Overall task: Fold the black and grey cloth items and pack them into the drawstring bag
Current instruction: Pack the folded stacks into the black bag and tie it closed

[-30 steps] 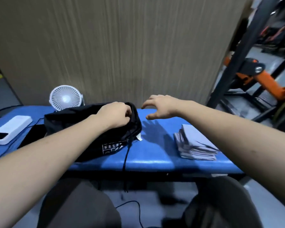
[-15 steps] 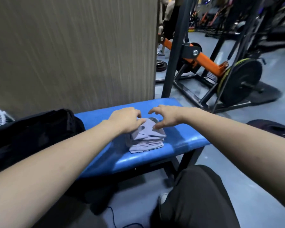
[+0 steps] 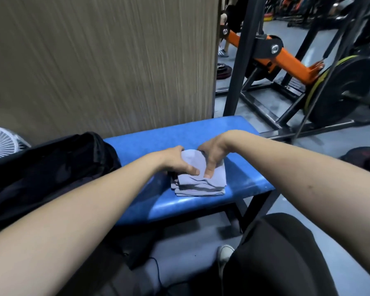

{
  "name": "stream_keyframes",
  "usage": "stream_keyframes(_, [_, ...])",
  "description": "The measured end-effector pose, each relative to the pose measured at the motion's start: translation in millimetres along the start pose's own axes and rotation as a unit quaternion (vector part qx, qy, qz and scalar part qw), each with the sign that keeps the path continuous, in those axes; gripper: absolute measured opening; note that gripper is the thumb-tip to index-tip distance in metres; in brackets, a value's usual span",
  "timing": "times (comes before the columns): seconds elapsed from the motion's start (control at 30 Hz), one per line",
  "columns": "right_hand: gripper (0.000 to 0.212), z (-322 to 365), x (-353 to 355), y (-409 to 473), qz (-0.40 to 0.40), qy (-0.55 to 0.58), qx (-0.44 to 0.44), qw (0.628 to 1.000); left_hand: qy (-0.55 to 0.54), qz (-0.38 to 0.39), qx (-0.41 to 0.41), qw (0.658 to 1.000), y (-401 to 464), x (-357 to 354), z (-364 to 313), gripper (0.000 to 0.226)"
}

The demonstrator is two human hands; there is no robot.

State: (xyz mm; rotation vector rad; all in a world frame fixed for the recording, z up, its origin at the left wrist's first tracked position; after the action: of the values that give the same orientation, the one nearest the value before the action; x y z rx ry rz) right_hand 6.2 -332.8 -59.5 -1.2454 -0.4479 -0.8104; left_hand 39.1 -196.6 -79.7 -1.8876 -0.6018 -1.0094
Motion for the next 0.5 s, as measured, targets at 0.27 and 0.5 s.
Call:
stream_keyframes(0.27, [0.048, 1.3, -9.9, -10.9, -0.032, 0.155, 0.042, 0.987, -0.172, 0.033, -0.036, 0.984, -12.6, -9.0, 14.2, 0.077])
stream_keyframes(0.5, [0.045, 69.6, 19.7, -46.6, -0.052, 0.193, 0.146, 0.969, -0.284, -0.025, -0.089, 0.954, -74.5, 44.0, 39.1, 0.076])
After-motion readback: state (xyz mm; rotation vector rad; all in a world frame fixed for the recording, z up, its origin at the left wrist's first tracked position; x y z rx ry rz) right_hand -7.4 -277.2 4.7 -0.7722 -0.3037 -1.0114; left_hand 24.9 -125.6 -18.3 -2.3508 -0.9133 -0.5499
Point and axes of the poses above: each hand's wrist, its own y-axis towards the middle knuckle, its own x-axis out of the back of the hand, z = x × y, the point moved 5 cm from there along y, towards the middle knuckle, and after that the axes turned 11 degrees about y, right-handed, at the moved point
